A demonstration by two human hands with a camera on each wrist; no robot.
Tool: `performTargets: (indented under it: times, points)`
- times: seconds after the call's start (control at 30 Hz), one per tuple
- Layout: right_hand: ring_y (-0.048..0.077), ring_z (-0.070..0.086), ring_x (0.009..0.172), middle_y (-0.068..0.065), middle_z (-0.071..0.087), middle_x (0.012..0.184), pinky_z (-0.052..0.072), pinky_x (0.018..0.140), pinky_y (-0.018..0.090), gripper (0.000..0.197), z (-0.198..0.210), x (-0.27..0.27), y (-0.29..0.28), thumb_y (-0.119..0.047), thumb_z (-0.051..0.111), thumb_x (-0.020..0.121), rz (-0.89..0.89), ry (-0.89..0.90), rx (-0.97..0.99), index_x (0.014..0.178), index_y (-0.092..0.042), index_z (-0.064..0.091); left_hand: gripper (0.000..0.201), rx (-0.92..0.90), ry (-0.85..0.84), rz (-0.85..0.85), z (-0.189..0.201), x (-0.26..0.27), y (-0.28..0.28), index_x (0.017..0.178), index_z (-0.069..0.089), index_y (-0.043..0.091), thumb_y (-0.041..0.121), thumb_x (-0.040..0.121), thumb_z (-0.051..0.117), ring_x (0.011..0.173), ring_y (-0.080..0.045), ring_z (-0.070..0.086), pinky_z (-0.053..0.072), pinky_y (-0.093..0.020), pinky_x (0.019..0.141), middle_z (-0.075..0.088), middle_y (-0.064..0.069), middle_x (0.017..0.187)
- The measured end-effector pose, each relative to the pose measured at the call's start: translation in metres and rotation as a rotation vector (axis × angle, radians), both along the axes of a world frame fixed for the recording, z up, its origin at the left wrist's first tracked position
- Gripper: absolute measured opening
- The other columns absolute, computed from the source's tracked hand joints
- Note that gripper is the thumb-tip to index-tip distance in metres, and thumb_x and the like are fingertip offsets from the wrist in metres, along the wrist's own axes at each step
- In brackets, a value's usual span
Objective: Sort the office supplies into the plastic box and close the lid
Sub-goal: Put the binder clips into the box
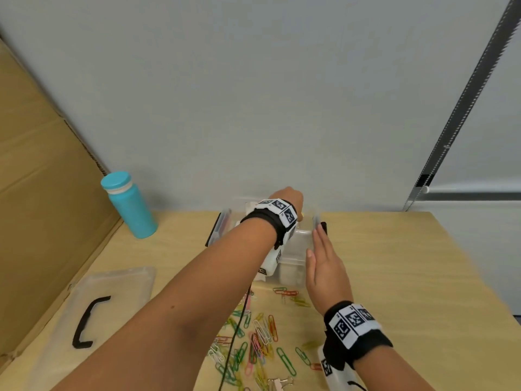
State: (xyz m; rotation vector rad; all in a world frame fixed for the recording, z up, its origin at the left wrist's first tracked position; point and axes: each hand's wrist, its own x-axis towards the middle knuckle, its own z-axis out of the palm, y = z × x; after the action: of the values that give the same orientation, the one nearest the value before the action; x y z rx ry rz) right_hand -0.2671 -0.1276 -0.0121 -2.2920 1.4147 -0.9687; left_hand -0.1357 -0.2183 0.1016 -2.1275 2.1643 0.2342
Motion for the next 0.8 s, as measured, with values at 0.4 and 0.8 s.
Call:
performTargets:
  times: [0.4, 0.8]
  points:
    - [0.013, 0.034, 0.136, -0.004, 0.013, 0.159, 0.029, 0.109, 0.028, 0.064, 0.002, -0.003, 0.003, -0.044, 0.009, 0.095, 0.013, 0.019, 0.042, 0.15, -0.014, 0.024, 0.028, -0.174, 0.361, 0.078, 0.019, 0.03, 0.077, 0.112, 0.065, 0.023, 0.033, 0.089, 0.053, 0.097, -0.014, 0.062, 0.05, -0.032, 0.089, 0.068, 0.007, 0.105]
    - [0.014, 0.044, 0.112, -0.001, 0.052, 0.121, 0.042, 0.097, 0.03, 0.028, 0.031, 0.006, 0.069, -0.03, 0.05, 0.092, 0.283, 0.179, -0.156, 0.118, -0.02, 0.054, 0.013, 0.125, 0.504, 0.098, -0.079, 0.096, 0.27, 0.097, 0.064, 0.032, 0.037, 0.085, 0.063, 0.076, -0.003, 0.058, 0.043, -0.014, 0.066, 0.062, 0.017, 0.084]
